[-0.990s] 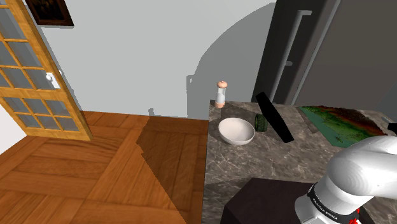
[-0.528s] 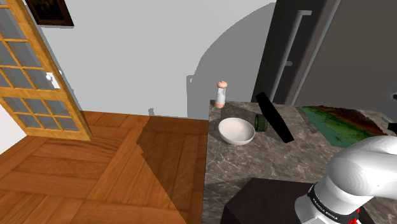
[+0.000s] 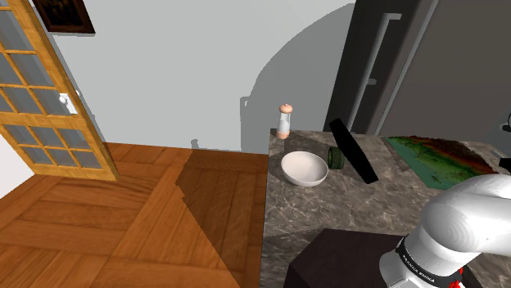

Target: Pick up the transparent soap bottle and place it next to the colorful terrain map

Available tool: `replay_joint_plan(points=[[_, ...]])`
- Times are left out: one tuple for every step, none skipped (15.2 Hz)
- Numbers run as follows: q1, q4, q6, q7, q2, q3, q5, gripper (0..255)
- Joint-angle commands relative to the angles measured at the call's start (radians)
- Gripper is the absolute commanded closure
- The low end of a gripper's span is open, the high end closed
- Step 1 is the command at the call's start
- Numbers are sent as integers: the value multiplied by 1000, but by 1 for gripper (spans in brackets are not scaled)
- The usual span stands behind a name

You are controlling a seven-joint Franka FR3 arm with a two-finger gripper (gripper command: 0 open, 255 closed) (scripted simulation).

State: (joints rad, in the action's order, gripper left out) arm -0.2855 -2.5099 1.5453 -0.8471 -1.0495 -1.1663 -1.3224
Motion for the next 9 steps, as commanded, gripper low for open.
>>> replay_joint_plan(points=[[0,0,0,0,0,0,0,255],[0,0,0,0,0,0,0,0],[0,0,0,0,0,0,0,0],[0,0,0,0,0,0,0,0],[0,0,0,0,0,0,0,0],[0,0,0,0,0,0,0,0],[0,0,0,0,0,0,0,0],[3,10,-20,-1,3,32,28,0],[8,22,-40,-3,7,63,55,0]])
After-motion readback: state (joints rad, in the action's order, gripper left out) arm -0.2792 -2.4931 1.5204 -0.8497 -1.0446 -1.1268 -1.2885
